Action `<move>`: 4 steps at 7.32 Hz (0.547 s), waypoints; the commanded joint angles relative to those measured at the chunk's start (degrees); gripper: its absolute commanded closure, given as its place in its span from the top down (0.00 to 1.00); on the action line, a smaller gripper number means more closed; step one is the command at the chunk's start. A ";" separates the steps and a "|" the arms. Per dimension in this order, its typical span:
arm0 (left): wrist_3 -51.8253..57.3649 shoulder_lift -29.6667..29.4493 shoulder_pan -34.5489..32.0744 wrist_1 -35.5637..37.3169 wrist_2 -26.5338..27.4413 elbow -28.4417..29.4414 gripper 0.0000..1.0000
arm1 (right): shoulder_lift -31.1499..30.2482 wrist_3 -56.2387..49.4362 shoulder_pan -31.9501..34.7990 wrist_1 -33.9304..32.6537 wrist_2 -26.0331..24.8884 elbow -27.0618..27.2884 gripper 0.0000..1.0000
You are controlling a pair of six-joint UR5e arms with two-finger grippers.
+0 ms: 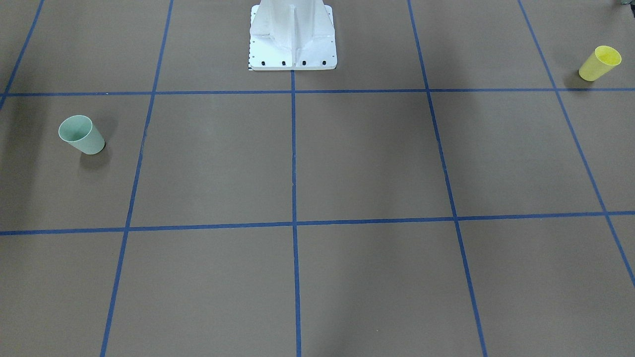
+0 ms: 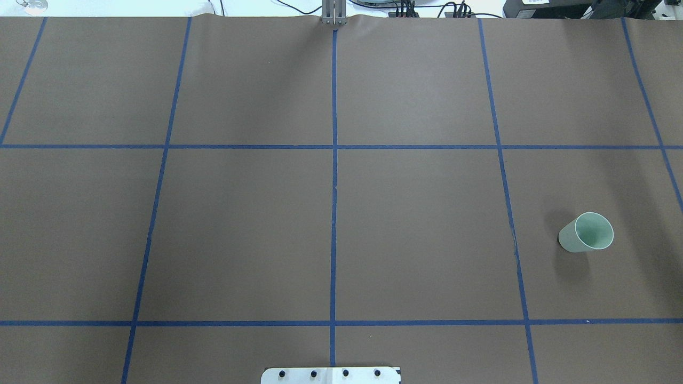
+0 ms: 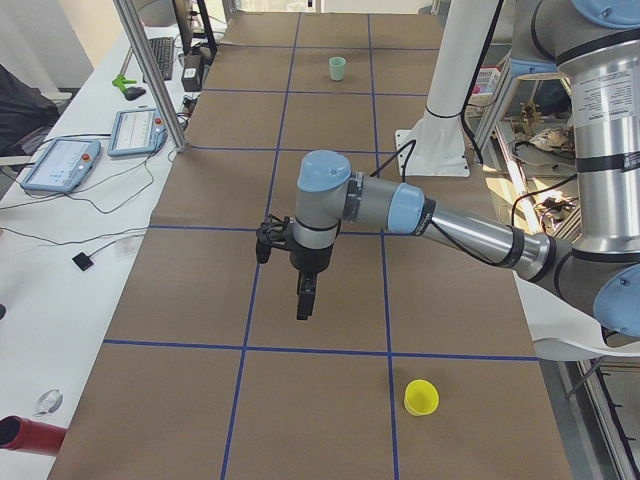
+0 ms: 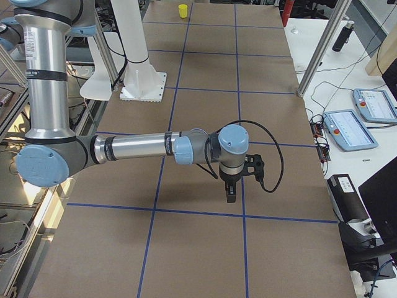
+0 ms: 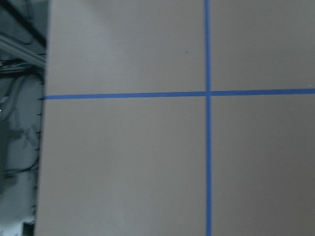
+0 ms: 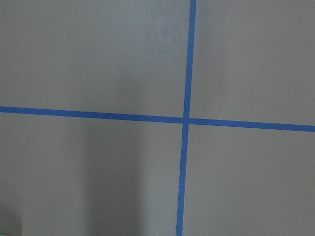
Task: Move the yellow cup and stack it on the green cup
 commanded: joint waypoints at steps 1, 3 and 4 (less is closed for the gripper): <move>-11.32 2.77 2.55 2.96 5.13 -4.68 1.00 | 0.78 -0.14 -0.04 0.03 0.04 0.41 1.00; -39.42 3.48 17.86 2.96 11.43 -4.68 1.00 | 0.79 0.20 -0.04 0.20 0.83 0.59 1.00; -52.46 4.96 25.18 3.05 14.61 -4.68 1.00 | 0.35 0.12 -0.12 0.29 0.92 0.85 1.00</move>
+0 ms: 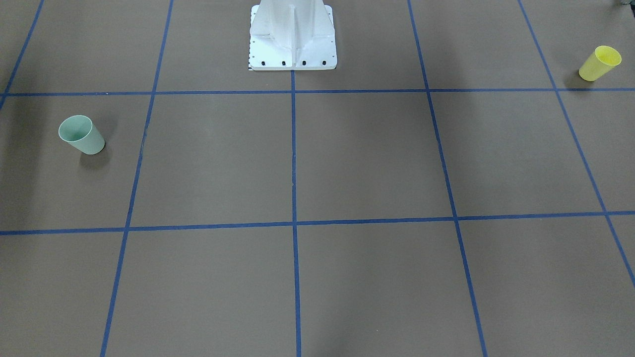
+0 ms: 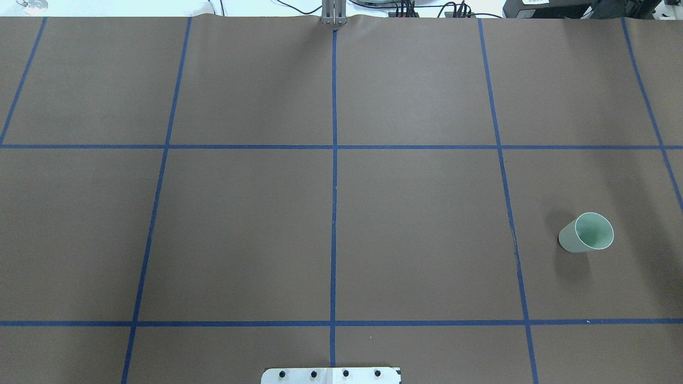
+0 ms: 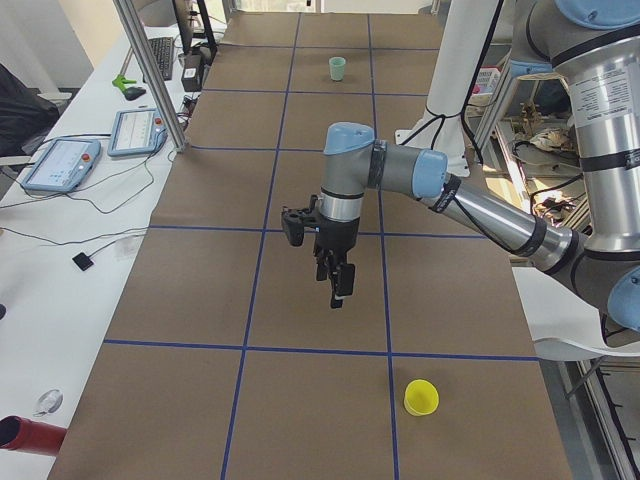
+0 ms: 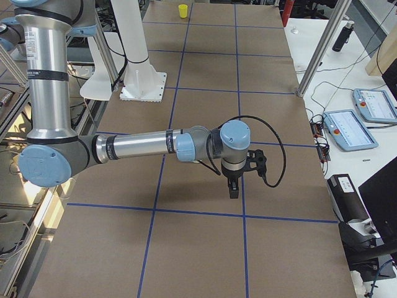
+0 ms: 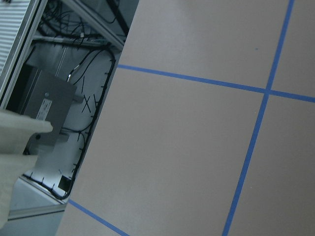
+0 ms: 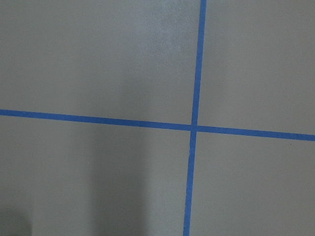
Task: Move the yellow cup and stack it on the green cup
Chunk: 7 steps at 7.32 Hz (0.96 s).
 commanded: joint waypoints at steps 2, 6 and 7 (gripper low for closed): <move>-39.15 5.45 24.39 1.06 9.50 0.37 1.00 | -0.70 0.04 -0.06 0.06 0.35 -0.33 1.00; -79.98 5.03 47.57 8.98 10.06 11.49 1.00 | -0.87 0.04 -0.15 -0.03 2.63 -0.77 1.00; -86.41 5.11 49.33 8.98 9.88 14.84 1.00 | -1.04 -0.04 -0.15 -0.12 4.38 -0.77 1.00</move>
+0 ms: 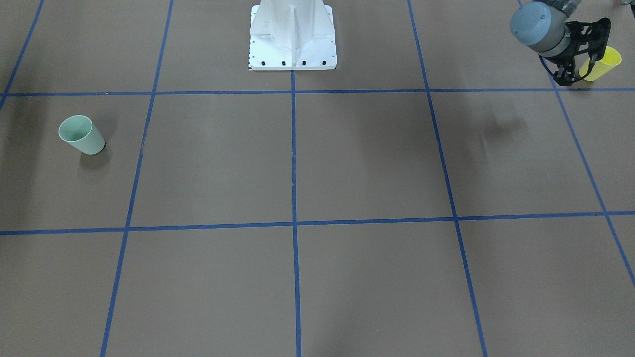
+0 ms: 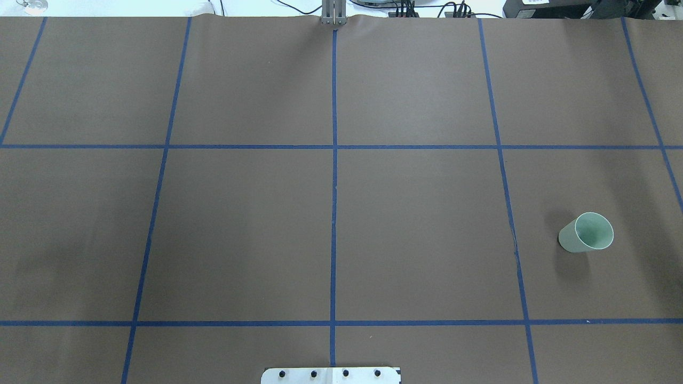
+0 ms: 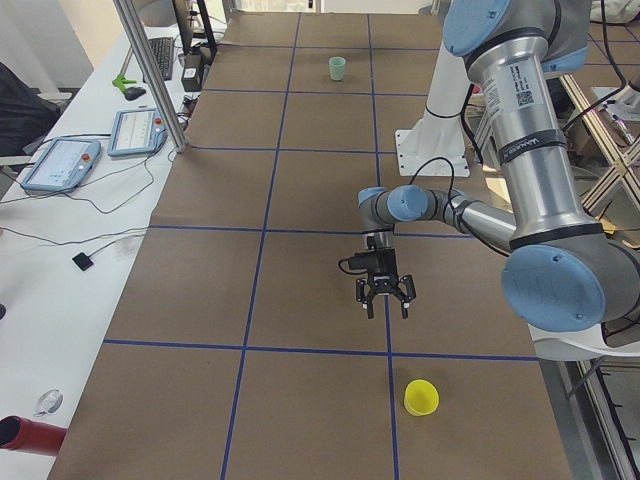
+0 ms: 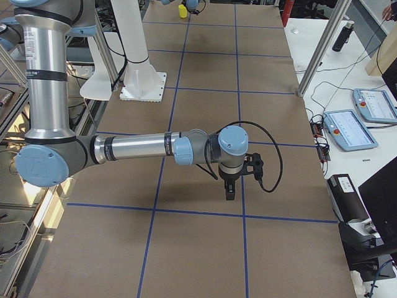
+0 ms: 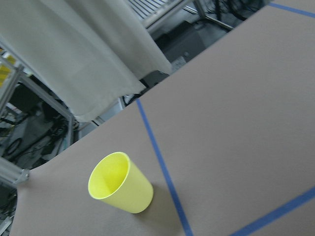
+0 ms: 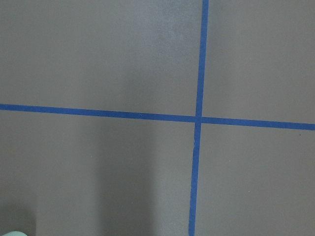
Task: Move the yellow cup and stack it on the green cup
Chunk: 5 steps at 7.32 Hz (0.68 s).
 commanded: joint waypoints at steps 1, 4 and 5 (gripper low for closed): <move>-14.52 -0.03 5.24 0.21 -0.67 7.98 1.00 | -0.17 0.02 -0.01 -0.15 2.25 0.40 1.00; -27.46 -0.73 6.49 0.04 -0.76 13.02 1.00 | -0.08 0.02 -0.01 -0.16 2.70 0.58 1.00; -30.11 -2.12 7.01 -0.49 -0.67 17.12 1.00 | -0.08 0.02 -0.09 -0.16 2.70 0.75 1.00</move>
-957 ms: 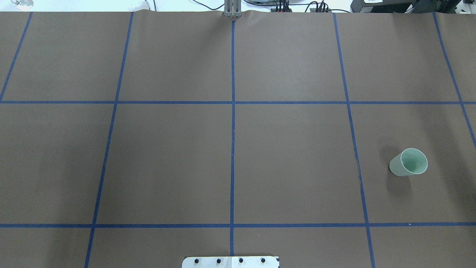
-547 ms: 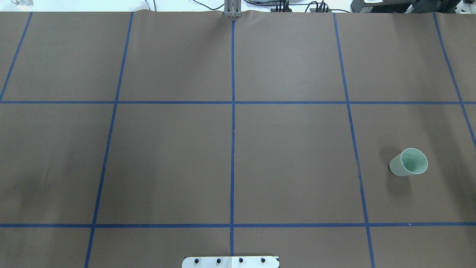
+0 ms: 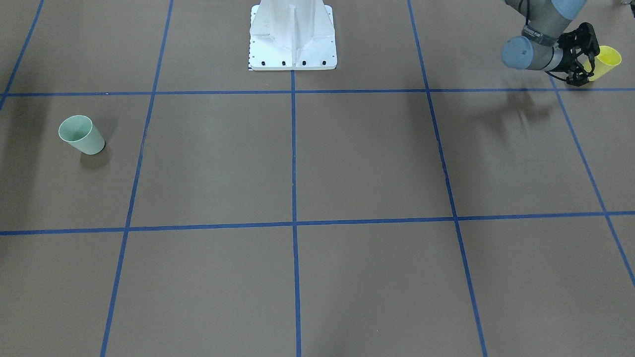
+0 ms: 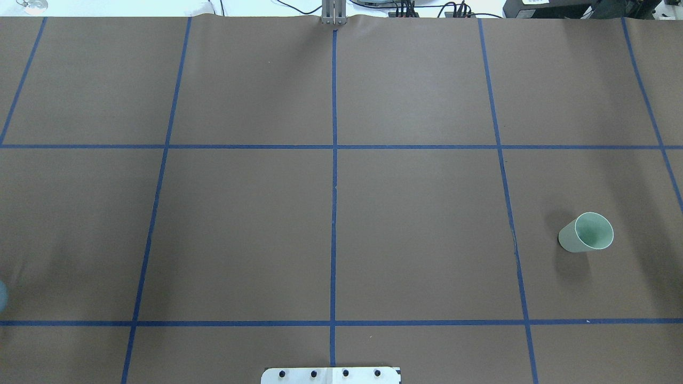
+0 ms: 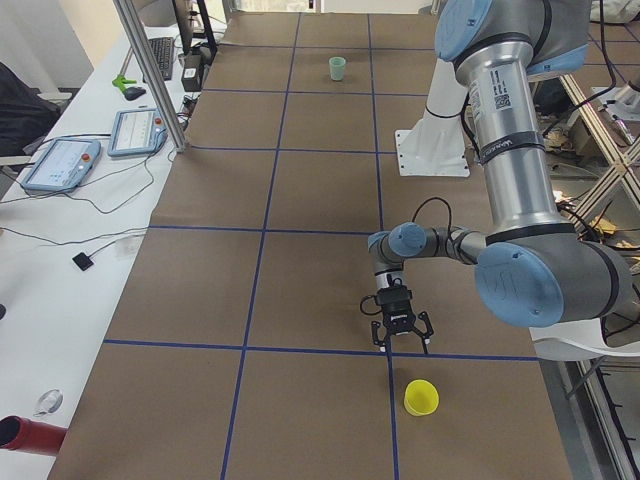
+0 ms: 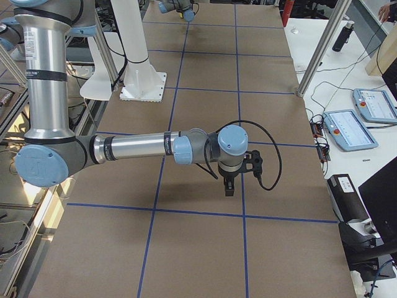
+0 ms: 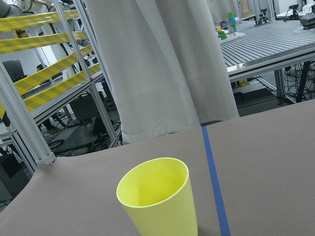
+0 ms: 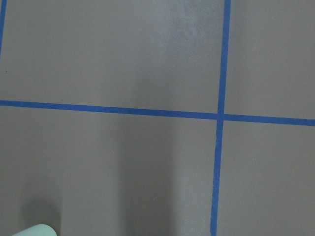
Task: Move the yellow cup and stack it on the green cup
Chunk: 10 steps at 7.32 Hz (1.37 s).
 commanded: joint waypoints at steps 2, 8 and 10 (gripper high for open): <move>-6.65 -3.85 0.88 -1.64 0.06 9.85 1.00 | 0.19 0.00 -0.06 0.00 0.13 0.27 1.00; -10.79 -3.59 3.16 -3.06 -1.69 17.50 1.00 | 0.45 0.00 -0.06 -0.09 0.30 0.62 1.00; -10.79 -3.59 3.16 -4.54 -1.79 20.76 1.00 | 0.19 0.00 -0.06 -0.35 0.65 1.41 1.00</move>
